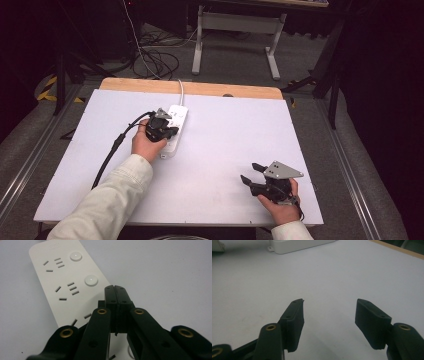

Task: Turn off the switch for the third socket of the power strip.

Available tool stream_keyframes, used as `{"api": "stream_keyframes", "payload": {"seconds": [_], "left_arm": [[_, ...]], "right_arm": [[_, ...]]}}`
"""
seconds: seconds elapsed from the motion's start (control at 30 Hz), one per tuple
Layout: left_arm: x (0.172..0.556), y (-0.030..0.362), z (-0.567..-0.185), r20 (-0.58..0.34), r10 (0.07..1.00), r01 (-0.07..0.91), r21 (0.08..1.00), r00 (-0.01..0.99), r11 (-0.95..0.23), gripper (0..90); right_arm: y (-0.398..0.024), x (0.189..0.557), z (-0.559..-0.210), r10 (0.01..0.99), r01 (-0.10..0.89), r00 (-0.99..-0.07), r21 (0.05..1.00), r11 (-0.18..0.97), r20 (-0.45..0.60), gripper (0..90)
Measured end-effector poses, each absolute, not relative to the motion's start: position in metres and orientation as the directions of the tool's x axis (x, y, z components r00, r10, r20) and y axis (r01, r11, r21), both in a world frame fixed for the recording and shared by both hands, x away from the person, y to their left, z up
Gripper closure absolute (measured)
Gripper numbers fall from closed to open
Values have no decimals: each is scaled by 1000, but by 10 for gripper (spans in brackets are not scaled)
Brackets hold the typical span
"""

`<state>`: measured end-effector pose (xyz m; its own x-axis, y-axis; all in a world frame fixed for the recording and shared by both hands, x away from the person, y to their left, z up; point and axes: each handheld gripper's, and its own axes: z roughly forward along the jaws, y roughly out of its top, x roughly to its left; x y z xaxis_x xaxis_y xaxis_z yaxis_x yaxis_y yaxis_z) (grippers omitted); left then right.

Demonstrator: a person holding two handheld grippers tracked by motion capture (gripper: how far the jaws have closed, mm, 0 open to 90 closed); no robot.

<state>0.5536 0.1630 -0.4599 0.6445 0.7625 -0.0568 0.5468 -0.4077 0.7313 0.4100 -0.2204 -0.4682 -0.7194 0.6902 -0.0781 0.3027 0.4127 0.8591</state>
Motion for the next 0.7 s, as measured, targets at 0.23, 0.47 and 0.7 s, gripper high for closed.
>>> {"api": "stream_keyframes", "payload": {"seconds": [0.23,0.47,0.7], "left_arm": [[553,162,-460,-69,771,565,721,633,-400,900],[553,161,-459,-78,783,583,713,617,-389,900],[552,159,-459,-71,792,589,709,606,-387,900]], "right_arm": [[-221,410,-468,689,301,-720,860,413,-79,409],[-220,410,-468,688,299,-722,860,414,-80,408],[-220,409,-468,686,298,-723,860,414,-80,408]]}}
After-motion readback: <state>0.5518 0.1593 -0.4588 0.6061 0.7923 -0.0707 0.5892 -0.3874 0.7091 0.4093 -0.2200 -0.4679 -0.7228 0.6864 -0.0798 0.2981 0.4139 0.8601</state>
